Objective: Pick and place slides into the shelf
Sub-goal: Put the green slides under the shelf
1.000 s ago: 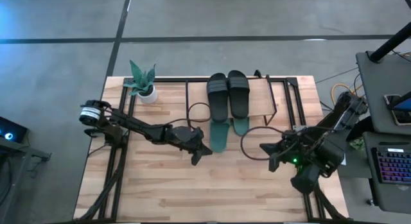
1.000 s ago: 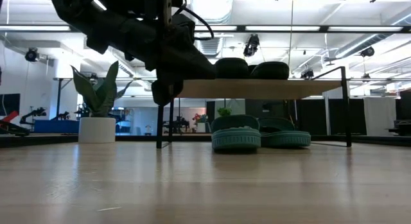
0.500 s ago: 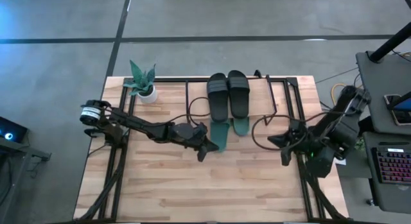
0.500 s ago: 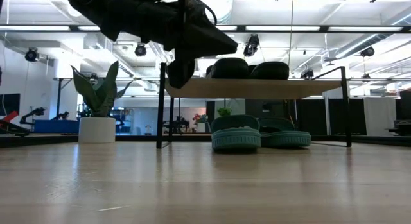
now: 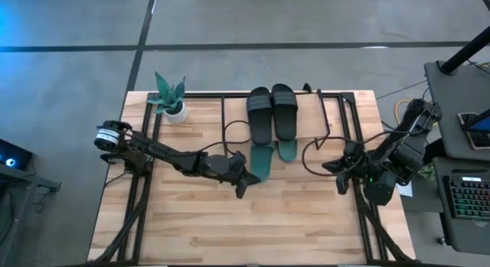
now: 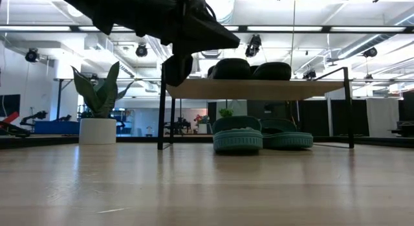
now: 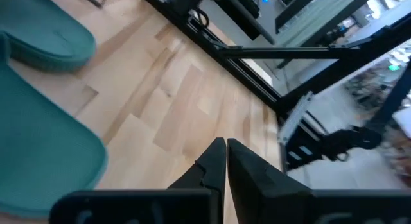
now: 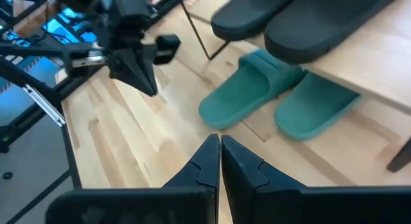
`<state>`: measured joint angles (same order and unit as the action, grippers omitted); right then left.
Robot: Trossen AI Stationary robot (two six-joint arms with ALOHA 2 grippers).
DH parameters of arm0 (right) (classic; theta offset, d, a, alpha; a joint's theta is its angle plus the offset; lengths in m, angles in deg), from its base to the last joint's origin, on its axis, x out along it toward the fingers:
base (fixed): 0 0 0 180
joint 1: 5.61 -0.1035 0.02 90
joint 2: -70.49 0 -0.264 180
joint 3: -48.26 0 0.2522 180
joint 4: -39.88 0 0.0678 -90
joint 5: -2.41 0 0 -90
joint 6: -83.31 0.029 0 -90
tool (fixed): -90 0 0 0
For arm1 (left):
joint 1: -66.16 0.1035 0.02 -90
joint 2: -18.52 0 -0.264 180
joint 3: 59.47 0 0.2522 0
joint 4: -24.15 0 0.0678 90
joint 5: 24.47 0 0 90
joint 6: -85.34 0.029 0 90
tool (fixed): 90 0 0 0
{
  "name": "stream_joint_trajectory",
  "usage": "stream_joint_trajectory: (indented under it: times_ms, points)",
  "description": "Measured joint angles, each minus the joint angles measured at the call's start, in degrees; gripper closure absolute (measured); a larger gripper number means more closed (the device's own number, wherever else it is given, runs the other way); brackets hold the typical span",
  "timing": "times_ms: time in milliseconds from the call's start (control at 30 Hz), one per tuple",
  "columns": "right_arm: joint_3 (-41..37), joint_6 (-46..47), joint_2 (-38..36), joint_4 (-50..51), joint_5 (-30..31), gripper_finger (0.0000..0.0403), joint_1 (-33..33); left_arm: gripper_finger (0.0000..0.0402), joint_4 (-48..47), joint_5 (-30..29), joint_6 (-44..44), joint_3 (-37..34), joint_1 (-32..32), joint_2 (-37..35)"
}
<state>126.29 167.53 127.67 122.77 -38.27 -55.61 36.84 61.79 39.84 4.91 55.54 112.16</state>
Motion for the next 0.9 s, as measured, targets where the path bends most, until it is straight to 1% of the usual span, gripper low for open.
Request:
stream_joint_trajectory:
  times_ms: [100, 167, 333, 533, 633, 733, 833, 900]
  points:
    - [-2.62, 0.20, -0.90, -2.29, -0.13, 0.0394, 0.02, 0.0401, -1.41, -4.64, 1.20, -0.03, -1.40, 0.00]
    - [-4.11, 0.57, -1.37, -3.71, -0.19, 0.0394, 0.01, 0.0401, -4.65, -6.92, 0.96, 0.04, -2.02, 0.00]
    - [-6.89, 1.30, -2.85, -5.83, -0.25, 0.0394, 0.02, 0.0401, -8.91, -7.61, 0.86, 0.13, -2.44, 0.07]
    - [-7.47, 1.30, -4.23, -6.64, 0.53, 0.0394, 0.03, 0.0402, -12.45, -7.40, 1.90, -0.03, -2.53, 0.07]
    - [-7.47, 1.33, -4.37, -6.88, 1.17, 0.0394, 0.02, 0.0402, -12.47, -5.08, 6.46, -0.04, -2.53, 0.07]
    - [-7.47, 2.03, -4.54, -7.22, 1.36, 0.0394, 0.02, 0.0402, -11.12, -0.76, 10.04, 0.06, -2.53, 0.59]
    - [-7.47, 3.65, -4.54, -7.23, 1.72, 0.0394, 0.02, 0.0402, -10.56, 3.31, 10.29, 0.00, -2.57, 2.18]
    - [-7.47, 3.86, -4.51, -7.42, 1.74, 0.0394, 0.02, 0.0402, -10.46, 4.59, 10.30, 0.68, -2.57, 4.00]
